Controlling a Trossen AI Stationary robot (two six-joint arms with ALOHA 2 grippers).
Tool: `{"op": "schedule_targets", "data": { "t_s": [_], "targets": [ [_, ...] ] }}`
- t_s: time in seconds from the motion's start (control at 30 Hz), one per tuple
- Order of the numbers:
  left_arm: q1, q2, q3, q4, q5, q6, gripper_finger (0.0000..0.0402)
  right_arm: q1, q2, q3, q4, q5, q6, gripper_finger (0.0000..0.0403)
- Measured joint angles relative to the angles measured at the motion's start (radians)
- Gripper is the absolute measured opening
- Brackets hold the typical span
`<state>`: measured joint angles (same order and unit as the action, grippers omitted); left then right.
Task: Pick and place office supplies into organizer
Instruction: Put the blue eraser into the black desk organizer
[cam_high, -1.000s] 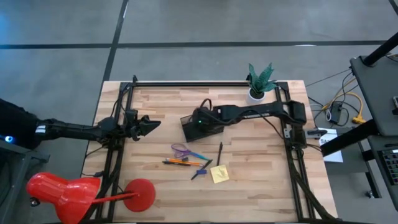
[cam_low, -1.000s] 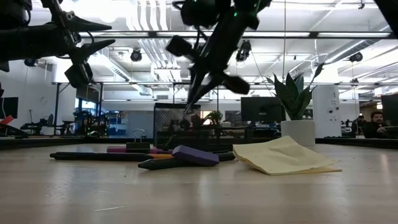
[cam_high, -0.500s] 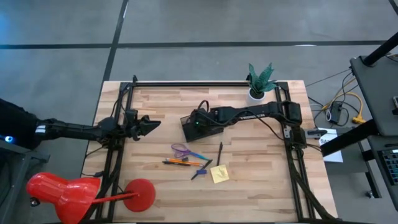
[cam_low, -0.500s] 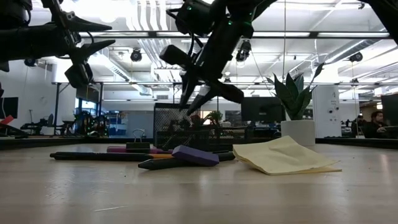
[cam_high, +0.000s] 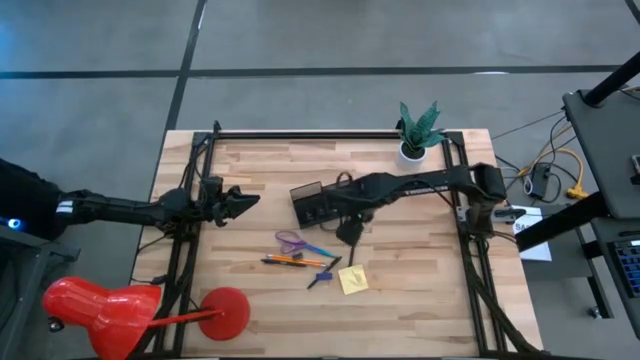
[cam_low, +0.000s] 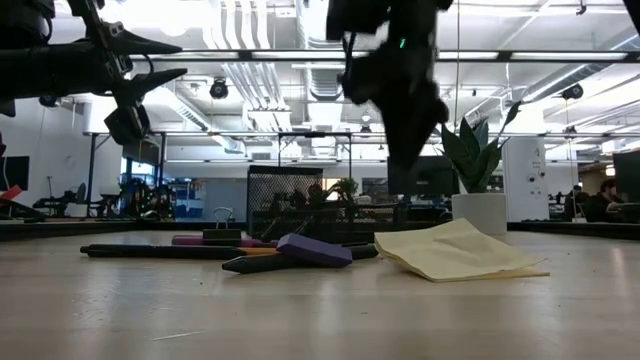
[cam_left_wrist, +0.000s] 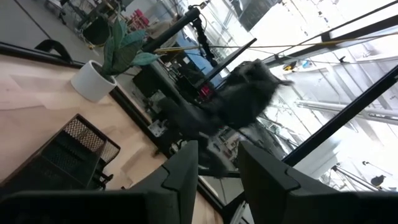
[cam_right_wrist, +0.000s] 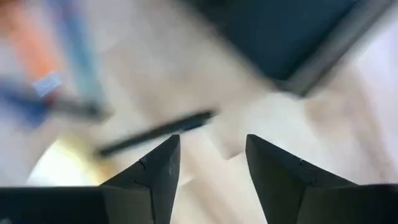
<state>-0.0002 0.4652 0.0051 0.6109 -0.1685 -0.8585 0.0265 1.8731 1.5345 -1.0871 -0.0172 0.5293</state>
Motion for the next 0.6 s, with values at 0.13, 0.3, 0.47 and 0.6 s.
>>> {"op": "schedule_targets", "data": {
  "t_s": [0.13,0.3,0.47,0.6],
  "targets": [
    [0.000,-0.002,0.000,0.000,0.023,0.000,0.0099,0.071,-0.002,0.000,0.071,0.032,-0.265,0.0173],
    [-0.001,-0.001,0.000,0.000,0.043,0.001,0.0099,0.140,0.039,0.000,0.191,0.047,-0.557,0.0173],
    [-0.001,0.002,0.000,-0.001,0.044,0.001,0.0099,0.183,0.107,-0.001,0.258,0.044,-0.613,0.0173],
    [0.000,0.012,0.000,-0.001,0.045,0.001,0.0099,0.208,0.163,-0.002,0.289,0.043,-0.557,0.0174]
  ]
}}
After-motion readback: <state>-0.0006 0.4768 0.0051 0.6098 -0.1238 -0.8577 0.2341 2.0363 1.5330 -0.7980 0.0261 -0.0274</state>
